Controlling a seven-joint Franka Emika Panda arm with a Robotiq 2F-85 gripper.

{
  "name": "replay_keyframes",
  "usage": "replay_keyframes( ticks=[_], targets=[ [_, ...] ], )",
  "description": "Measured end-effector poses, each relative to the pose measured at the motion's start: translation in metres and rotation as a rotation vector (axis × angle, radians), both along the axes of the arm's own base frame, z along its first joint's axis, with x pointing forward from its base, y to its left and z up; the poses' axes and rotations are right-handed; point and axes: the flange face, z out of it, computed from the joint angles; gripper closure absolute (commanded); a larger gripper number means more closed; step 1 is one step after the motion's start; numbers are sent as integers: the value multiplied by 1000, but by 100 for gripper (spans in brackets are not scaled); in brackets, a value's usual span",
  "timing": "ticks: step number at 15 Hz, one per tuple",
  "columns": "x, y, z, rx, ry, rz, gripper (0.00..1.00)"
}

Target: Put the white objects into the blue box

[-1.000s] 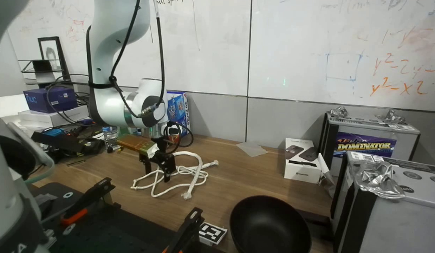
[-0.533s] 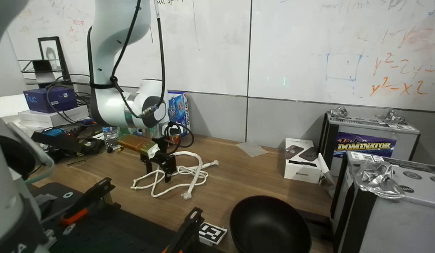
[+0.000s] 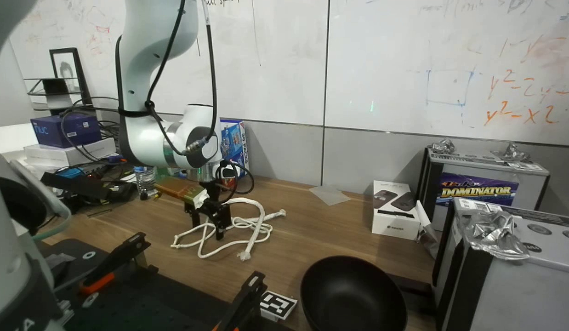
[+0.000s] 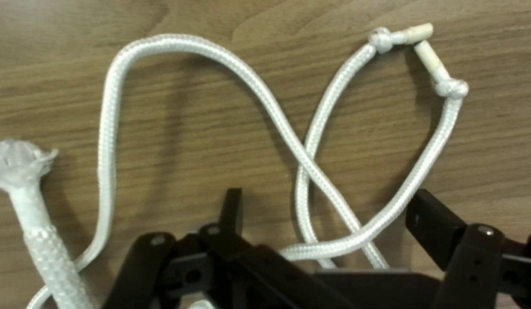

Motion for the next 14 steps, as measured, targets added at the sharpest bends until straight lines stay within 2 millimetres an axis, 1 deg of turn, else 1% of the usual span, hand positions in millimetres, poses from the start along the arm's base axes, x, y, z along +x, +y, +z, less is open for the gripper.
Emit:
replay_keyframes(
  ticks=[4,6,7,9,10,12,14],
  targets=[
    [2,0,1,2,-9,-1,69],
    [3,1,3,5,-17,0,83],
    [3,1,3,6,-20,0,93],
    [4,1,4,8,-26,2,100],
    [5,2,4,9,-29,4,100],
    [5,3,4,9,-31,6,96],
    [5,3,4,9,-31,10,96]
  ],
)
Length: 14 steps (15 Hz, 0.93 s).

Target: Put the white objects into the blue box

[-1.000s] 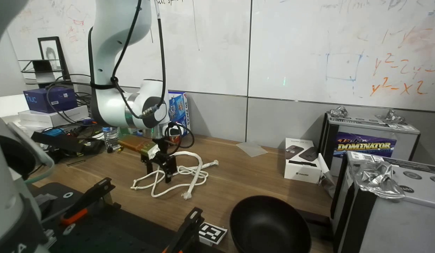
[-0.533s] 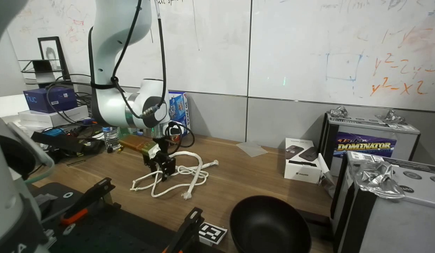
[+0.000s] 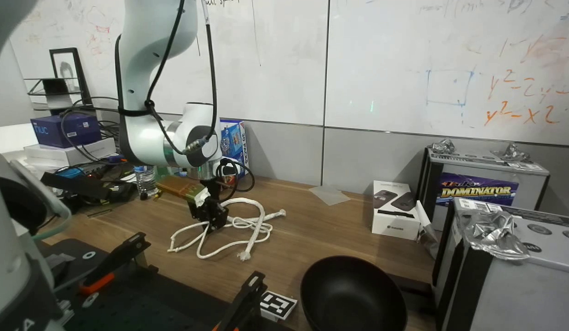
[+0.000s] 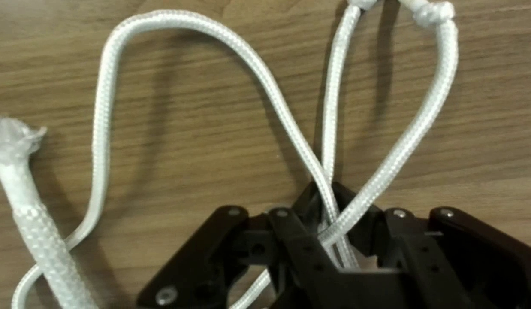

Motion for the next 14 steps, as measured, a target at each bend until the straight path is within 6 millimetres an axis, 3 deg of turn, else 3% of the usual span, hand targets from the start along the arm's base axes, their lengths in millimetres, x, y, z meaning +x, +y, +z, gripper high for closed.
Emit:
replay_keyframes(
  ticks=[3,6,8,12,14],
  targets=[
    [5,7,5,59,26,14,96],
    [27,10,34,205,97,19,96],
    [51,-6,67,301,137,-1,96],
    [95,-59,138,441,165,-83,96],
    [113,-74,171,479,159,-123,96]
  ],
)
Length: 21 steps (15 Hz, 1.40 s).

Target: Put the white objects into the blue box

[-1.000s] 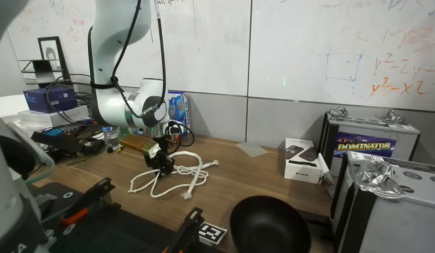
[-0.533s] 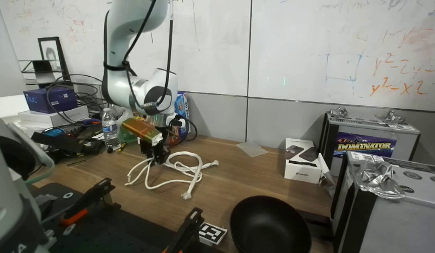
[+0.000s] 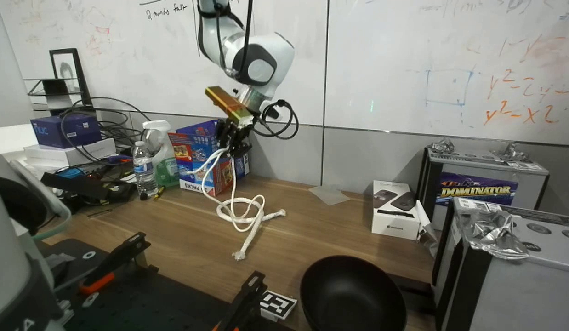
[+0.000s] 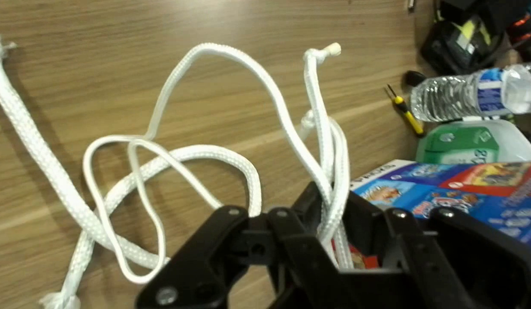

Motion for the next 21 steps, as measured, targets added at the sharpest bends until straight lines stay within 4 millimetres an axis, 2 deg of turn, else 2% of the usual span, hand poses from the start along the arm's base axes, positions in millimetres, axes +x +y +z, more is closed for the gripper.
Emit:
replay_keyframes(
  ticks=[3,5,12,15,18,21],
  targets=[
    [21,0,39,23,-20,-28,97],
    [32,12,58,25,-39,-32,97],
    [63,100,132,24,-116,-61,99],
    [73,130,167,2,-161,-79,99],
    [82,144,206,-14,-216,-115,99],
    [92,147,246,3,-253,-213,99]
  ],
)
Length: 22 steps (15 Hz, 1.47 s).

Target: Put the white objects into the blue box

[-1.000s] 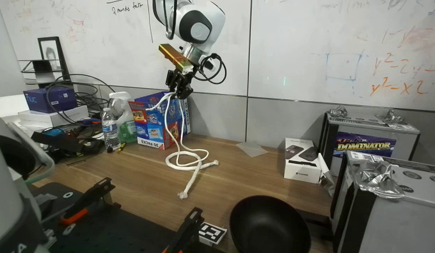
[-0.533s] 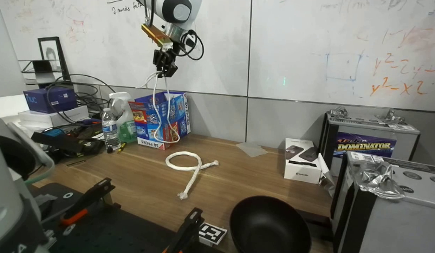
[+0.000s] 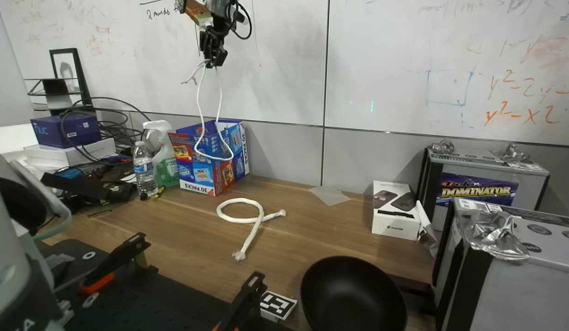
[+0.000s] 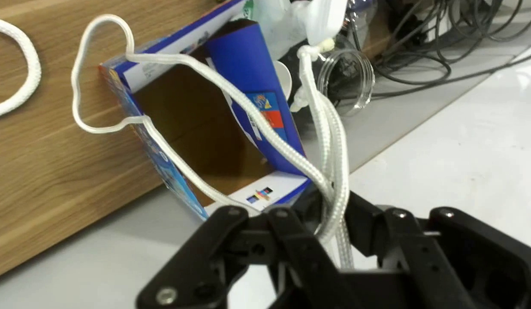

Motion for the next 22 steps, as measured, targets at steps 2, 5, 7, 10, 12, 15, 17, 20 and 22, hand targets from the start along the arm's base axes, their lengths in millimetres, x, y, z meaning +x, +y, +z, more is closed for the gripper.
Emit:
replay_keyframes(
  ticks=[2,5,7,10,12,15,17,20,22],
  targets=[
    [5,2,23,15,-30,-79,99],
    [6,9,56,9,-91,-170,99],
    [4,14,73,-6,-124,-212,99],
    [1,20,93,-25,-160,-253,99],
    [-2,26,100,-37,-174,-268,99],
    [-5,34,103,-36,-172,-276,99],
    [-8,41,101,-34,-165,-272,99],
    [-15,56,100,-29,-157,-255,99],
    [-21,67,99,-26,-151,-242,99]
  ],
)
